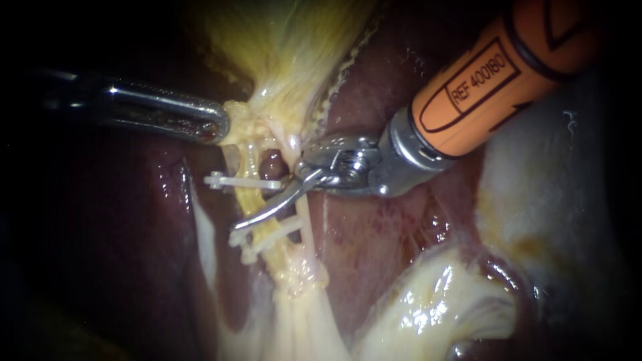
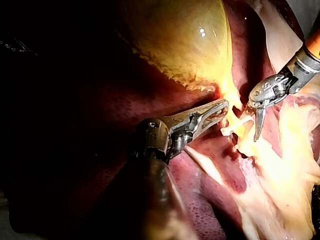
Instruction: Go to the cutting position left tube
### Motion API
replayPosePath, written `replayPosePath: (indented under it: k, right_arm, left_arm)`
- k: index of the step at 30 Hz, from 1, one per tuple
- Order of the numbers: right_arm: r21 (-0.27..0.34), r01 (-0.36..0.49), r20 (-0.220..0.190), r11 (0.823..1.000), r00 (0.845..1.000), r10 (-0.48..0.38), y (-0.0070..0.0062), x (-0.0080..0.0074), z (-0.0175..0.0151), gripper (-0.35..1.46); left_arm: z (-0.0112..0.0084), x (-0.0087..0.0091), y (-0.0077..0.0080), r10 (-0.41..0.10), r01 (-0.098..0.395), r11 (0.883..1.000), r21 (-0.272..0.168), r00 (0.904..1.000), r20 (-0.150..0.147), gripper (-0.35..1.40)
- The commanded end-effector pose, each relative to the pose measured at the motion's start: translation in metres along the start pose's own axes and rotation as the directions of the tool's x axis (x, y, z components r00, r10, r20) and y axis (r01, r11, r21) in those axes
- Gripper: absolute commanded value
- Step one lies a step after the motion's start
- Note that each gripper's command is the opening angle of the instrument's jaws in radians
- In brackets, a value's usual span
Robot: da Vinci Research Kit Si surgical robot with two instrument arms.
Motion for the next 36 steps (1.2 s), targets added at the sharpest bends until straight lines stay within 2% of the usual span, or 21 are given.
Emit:
replayPosePath:
  k: [1, 7, 14, 19, 24, 29, 36]
  right_arm:
    - [0.005, 0.000, -0.005, 1.000, 1.000, 0.000, 0.0001, 0.0000, 0.0003, 1.18]
    - [0.032, -0.023, -0.043, 0.999, 0.999, 0.024, 0.0006, 0.0002, 0.0015, 1.18]
    - [0.065, -0.013, -0.092, 0.998, 0.996, 0.019, 0.0010, 0.0000, 0.0023, 1.14]
    - [0.068, -0.009, -0.097, 0.998, 0.995, 0.015, 0.0012, -0.0003, 0.0030, 1.14]
    - [0.084, -0.004, -0.143, 0.996, 0.990, 0.016, 0.0014, 0.0001, 0.0036, 1.14]
    - [0.107, 0.016, -0.191, 0.994, 0.982, 0.004, 0.0008, 0.0009, 0.0038, 1.16]
    - [0.135, 0.034, -0.236, 0.990, 0.972, -0.001, -0.0007, 0.0026, 0.0034, 1.16]
  left_arm:
    - [0.0000, 0.0000, 0.0000, 0.000, 0.000, 1.000, 0.000, 1.0000, 0.000, -0.35]
    - [0.0000, 0.0000, 0.0000, 0.000, 0.000, 1.000, 0.000, 1.0000, 0.000, -0.35]
    - [-0.0001, 0.0000, 0.0000, 0.000, 0.000, 1.000, 0.003, 1.0000, -0.001, -0.35]
    - [-0.0001, 0.0000, 0.0000, 0.000, 0.000, 1.000, 0.003, 1.0000, -0.001, -0.35]
    - [-0.0001, 0.0000, 0.0000, 0.000, 0.000, 1.000, 0.003, 1.0000, -0.001, -0.35]
    - [-0.0001, 0.0001, -0.0001, 0.000, 0.000, 1.000, 0.003, 1.0000, -0.001, -0.35]
    - [-0.0001, 0.0001, -0.0001, 0.000, 0.000, 1.000, 0.003, 1.0000, -0.001, -0.35]
